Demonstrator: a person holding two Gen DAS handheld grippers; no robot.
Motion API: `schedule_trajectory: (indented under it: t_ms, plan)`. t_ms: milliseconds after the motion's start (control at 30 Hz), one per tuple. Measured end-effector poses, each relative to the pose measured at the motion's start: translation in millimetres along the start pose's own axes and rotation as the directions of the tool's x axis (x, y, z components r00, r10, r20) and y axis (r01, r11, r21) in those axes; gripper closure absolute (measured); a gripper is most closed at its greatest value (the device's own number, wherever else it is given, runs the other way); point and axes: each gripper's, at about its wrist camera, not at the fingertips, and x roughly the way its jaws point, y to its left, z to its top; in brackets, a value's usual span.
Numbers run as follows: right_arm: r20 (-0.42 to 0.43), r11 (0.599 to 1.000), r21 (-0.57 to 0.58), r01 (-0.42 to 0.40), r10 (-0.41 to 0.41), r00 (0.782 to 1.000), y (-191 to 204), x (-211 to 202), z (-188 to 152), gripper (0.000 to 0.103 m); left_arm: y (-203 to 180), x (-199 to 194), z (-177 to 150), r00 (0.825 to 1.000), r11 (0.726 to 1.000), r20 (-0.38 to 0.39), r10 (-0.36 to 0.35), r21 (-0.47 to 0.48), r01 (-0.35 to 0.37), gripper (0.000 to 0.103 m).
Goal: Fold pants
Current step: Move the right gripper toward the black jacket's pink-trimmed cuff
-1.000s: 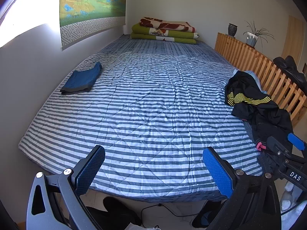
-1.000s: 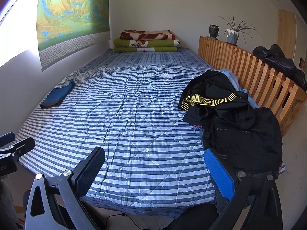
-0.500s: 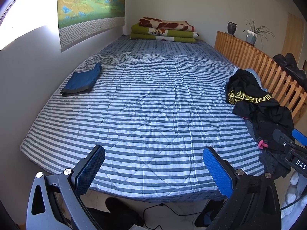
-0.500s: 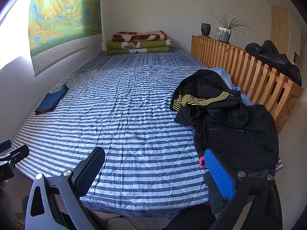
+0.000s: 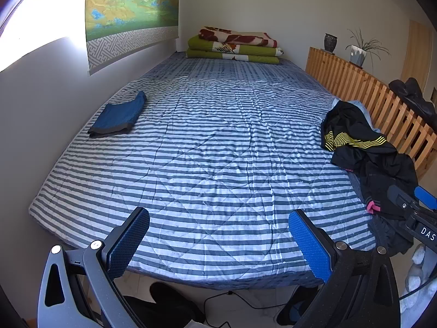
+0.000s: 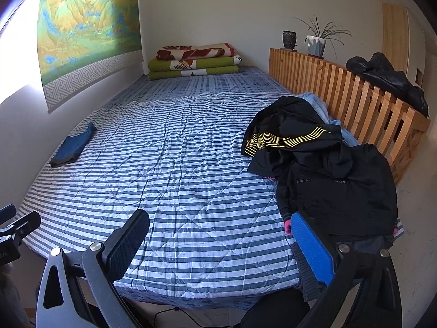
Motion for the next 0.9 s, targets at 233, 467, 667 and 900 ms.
schedule_trajectory:
  t_ms: [233,467,667,900]
  plan:
    - [-0.006,1.000,-0.013,-0.002,0.001,1.000,1.9,0.2,-0.1,0.001,0.8,-1.9,-0.3,1.000,1.000,0.002,0.000,0.001,0.000,0.000]
    - [-0.010,1.000,-0.025,0.003,-0.004,1.000,1.7,0.7,-3.3,0.001,-0.6,-1.1,-0.9,1.000,1.000,0.002,0.003,-0.001,-0.003,0.000]
    - [-0.007,0.999,-0.032,0.006,-0.007,1.000,-1.0,3.4,-3.8,0.001,-2.7,1.7,-0.5,1.000,1.000,-0.003,0.004,0.003,-0.004,0.000]
    - [-0.013,0.999,-0.033,0.018,-0.019,1.000,-5.8,7.2,-5.1,0.005,-5.6,4.4,0.0,1.000,1.000,-0.003,0.005,0.002,-0.005,0.000]
